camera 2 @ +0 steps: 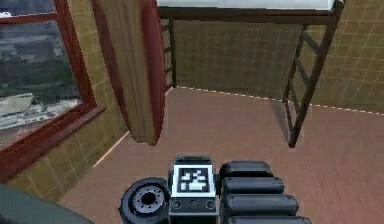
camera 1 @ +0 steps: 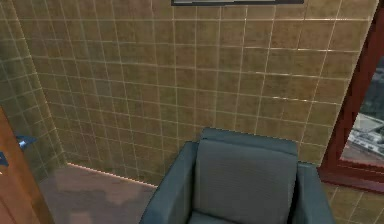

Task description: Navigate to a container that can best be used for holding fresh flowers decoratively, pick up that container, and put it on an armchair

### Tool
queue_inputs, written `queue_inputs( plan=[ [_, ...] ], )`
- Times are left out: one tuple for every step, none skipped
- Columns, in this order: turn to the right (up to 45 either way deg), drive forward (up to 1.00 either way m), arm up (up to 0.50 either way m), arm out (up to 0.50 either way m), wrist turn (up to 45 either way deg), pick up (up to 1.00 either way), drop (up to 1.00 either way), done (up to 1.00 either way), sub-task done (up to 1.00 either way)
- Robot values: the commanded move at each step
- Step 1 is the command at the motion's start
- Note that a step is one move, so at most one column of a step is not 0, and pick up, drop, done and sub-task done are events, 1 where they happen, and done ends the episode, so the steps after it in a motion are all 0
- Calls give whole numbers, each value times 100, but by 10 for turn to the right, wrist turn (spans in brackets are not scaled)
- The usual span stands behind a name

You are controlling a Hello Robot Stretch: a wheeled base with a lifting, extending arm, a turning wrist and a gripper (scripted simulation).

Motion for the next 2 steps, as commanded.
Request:
queue_inputs(
  plan=[
    [-120,0,0,0,0,0,0,0,0],
    [-420,0,0,0,0,0,0,0,0]
  ],
)
